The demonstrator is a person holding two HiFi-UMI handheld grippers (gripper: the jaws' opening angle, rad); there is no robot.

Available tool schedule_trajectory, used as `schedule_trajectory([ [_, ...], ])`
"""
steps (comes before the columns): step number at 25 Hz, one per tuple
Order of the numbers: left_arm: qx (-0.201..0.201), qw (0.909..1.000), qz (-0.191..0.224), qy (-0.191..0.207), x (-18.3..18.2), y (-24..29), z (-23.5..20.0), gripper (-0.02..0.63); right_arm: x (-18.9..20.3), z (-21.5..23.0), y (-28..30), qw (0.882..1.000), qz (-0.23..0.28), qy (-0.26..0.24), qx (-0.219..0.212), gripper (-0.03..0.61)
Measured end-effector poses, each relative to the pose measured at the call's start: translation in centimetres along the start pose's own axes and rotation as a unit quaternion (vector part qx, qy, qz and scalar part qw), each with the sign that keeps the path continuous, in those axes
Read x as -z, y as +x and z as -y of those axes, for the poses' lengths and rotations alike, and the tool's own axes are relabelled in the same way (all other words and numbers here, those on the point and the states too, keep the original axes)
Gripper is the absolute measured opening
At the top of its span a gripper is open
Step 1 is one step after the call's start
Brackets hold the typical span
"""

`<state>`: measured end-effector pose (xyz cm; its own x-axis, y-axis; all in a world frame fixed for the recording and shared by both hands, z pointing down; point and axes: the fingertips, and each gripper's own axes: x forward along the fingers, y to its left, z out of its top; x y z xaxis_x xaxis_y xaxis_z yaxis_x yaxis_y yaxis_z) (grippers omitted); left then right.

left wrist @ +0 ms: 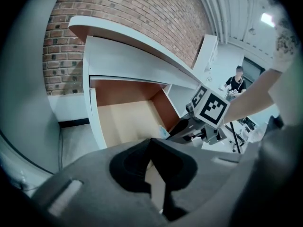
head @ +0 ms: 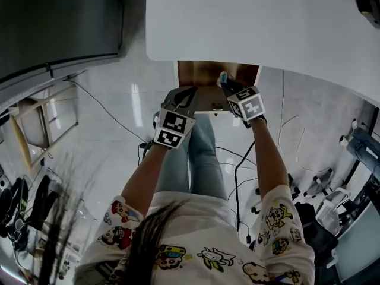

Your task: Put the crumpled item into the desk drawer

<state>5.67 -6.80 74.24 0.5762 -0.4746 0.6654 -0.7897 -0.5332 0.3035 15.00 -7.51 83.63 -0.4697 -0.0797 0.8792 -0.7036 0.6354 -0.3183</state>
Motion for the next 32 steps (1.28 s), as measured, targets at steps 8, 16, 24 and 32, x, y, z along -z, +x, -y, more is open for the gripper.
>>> schedule_trajectory([
  [8, -0.006, 0.9995, -0.024, -0.018, 2.1, 0.8, -0.5, 0.0, 0.6, 0.3, 2.3, 0.999, -0.045, 0.005, -0.018, 0.032],
  [16, -0.004, 0.999, -0.04, -0.018, 3.1, 1.6, -0.4, 0.0, 2.1, 0.8, 3.6, 0.997, -0.073, 0.023, -0.021, 0.049],
  [24, -0.007, 0.9992, -0.036, -0.017, 2.5, 1.3, -0.2, 0.0, 2.4, 0.7, 2.8, 0.996, -0.076, 0.032, -0.021, 0.106],
  [32, -0.008, 0.9994, -0.03, -0.015, 1.8, 1.0, -0.9, 0.0, 1.9, 0.8, 2.2, 0.997, -0.068, 0.041, -0.017, 0.112],
])
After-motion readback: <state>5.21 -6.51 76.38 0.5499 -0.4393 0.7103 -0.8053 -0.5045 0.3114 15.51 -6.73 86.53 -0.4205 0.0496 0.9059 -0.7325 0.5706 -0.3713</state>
